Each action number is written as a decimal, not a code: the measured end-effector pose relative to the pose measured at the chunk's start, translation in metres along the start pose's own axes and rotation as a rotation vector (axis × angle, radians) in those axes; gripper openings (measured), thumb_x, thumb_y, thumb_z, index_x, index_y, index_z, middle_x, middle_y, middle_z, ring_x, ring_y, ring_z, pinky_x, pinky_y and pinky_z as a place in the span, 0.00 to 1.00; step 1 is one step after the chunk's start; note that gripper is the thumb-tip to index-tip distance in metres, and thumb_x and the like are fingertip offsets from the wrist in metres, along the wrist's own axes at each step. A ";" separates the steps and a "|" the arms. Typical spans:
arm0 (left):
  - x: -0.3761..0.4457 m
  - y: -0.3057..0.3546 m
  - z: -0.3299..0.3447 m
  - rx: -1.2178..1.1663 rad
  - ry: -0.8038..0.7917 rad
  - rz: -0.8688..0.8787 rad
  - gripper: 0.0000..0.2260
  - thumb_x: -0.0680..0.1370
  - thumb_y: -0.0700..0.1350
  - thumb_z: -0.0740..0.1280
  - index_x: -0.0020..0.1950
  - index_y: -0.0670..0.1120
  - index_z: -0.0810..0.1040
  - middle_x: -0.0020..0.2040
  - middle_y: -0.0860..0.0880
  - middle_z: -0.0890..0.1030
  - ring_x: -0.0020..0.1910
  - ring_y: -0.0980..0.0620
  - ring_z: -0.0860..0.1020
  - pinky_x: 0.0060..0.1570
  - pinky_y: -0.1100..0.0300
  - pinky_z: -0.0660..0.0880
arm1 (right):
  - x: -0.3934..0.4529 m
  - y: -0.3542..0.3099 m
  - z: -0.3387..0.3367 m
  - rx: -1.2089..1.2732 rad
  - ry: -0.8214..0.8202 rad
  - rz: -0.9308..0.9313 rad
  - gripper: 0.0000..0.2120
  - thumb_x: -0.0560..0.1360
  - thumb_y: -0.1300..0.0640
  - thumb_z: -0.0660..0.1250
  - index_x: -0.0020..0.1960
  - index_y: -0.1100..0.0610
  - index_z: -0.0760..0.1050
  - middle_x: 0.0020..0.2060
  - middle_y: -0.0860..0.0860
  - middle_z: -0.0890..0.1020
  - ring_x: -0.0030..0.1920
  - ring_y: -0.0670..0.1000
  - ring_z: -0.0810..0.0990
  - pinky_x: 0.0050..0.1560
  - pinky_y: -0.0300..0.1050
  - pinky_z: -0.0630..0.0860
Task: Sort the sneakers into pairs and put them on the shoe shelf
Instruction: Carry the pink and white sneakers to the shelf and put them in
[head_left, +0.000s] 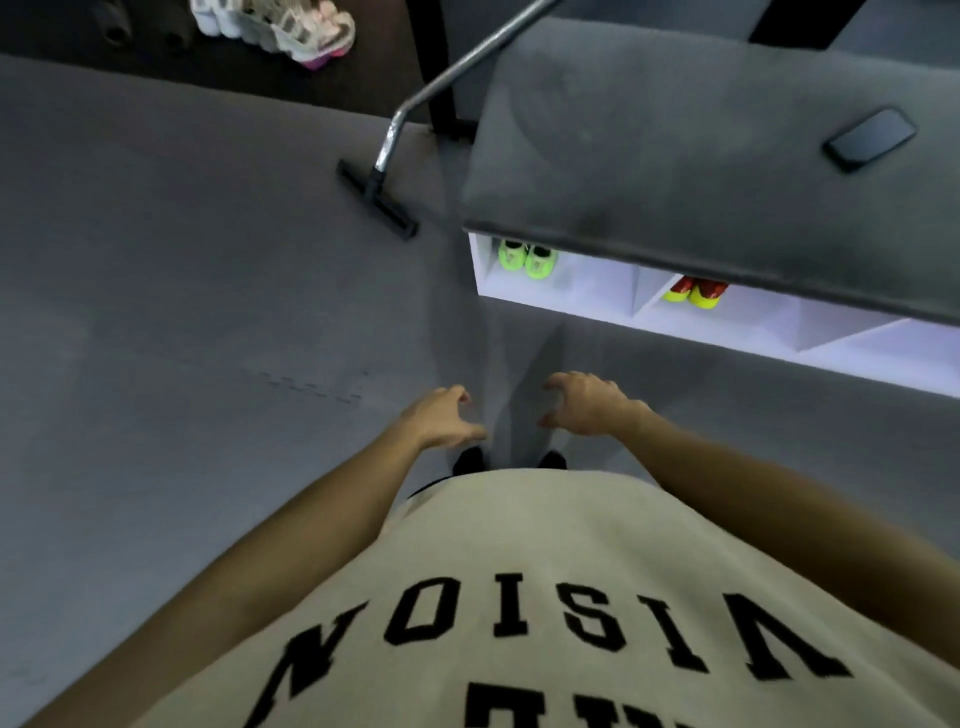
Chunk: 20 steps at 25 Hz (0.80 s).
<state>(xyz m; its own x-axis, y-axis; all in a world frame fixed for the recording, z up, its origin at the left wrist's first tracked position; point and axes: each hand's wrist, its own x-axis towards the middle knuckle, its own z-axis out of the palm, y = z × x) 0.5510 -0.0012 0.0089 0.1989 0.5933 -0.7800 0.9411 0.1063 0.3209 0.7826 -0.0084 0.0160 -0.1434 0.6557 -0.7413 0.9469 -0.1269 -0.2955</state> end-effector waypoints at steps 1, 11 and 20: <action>-0.001 -0.003 -0.002 -0.047 0.013 -0.033 0.31 0.71 0.60 0.71 0.69 0.48 0.69 0.68 0.46 0.71 0.63 0.46 0.73 0.58 0.53 0.72 | 0.003 0.003 -0.007 -0.017 -0.004 -0.020 0.31 0.70 0.40 0.68 0.69 0.49 0.66 0.67 0.52 0.72 0.66 0.57 0.70 0.65 0.57 0.65; -0.022 -0.065 0.004 -0.481 0.190 -0.301 0.25 0.71 0.56 0.74 0.63 0.46 0.74 0.62 0.46 0.76 0.58 0.46 0.76 0.58 0.54 0.73 | 0.064 -0.064 -0.039 -0.235 -0.123 -0.240 0.31 0.69 0.44 0.69 0.70 0.47 0.66 0.69 0.52 0.71 0.68 0.56 0.70 0.66 0.53 0.66; -0.026 -0.218 -0.063 -0.518 0.184 -0.433 0.31 0.69 0.64 0.69 0.68 0.53 0.70 0.68 0.48 0.72 0.64 0.46 0.72 0.64 0.50 0.69 | 0.153 -0.255 -0.039 -0.289 -0.197 -0.315 0.32 0.66 0.42 0.71 0.68 0.45 0.67 0.68 0.50 0.72 0.67 0.54 0.71 0.67 0.52 0.66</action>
<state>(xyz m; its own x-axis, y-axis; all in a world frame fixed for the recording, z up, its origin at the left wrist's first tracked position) 0.3233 0.0108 -0.0066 -0.2570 0.5323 -0.8066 0.6645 0.7033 0.2524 0.5300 0.1534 0.0012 -0.4626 0.4714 -0.7509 0.8856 0.2863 -0.3658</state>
